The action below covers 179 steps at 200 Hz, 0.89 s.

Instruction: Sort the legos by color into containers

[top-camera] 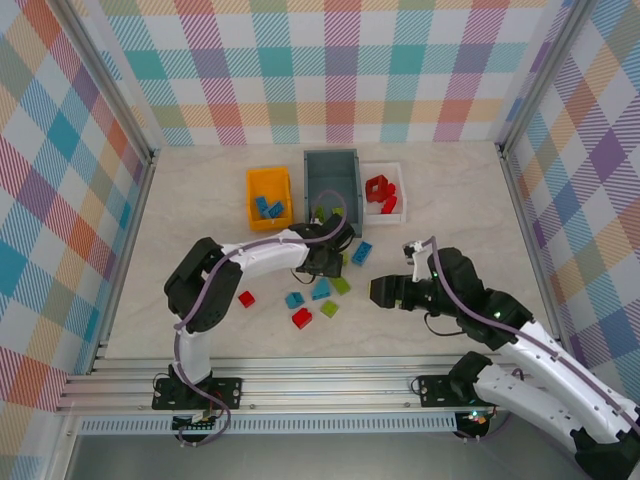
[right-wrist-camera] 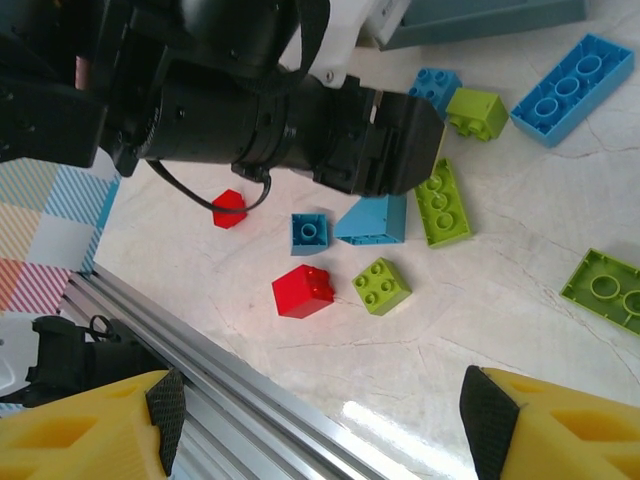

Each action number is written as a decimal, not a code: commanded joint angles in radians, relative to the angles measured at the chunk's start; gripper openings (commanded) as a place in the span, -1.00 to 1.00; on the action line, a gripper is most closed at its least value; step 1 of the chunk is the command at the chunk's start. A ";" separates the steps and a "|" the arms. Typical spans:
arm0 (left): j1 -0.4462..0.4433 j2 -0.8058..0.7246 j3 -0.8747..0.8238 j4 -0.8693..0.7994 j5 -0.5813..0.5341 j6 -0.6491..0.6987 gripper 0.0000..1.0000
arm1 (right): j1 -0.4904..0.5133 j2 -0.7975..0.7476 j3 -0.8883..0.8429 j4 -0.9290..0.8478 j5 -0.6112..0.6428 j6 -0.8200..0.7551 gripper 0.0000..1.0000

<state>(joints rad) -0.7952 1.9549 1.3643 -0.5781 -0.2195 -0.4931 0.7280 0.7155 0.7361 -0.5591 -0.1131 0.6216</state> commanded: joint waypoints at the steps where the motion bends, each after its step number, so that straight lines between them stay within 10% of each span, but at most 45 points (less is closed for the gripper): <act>1: 0.018 0.039 0.052 0.014 -0.044 0.041 0.27 | 0.005 0.027 0.040 0.041 -0.024 0.013 0.50; 99: 0.041 0.086 0.087 0.021 -0.022 0.070 -0.25 | 0.004 0.035 0.037 0.040 -0.019 0.021 0.47; 179: 0.080 -0.318 -0.120 -0.091 -0.057 0.008 -0.34 | 0.014 0.078 0.072 0.067 -0.037 -0.050 0.45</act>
<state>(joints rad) -0.7605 1.8015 1.2499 -0.5941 -0.2592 -0.4572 0.7284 0.7704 0.7647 -0.5476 -0.1230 0.6205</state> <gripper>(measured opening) 0.333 0.727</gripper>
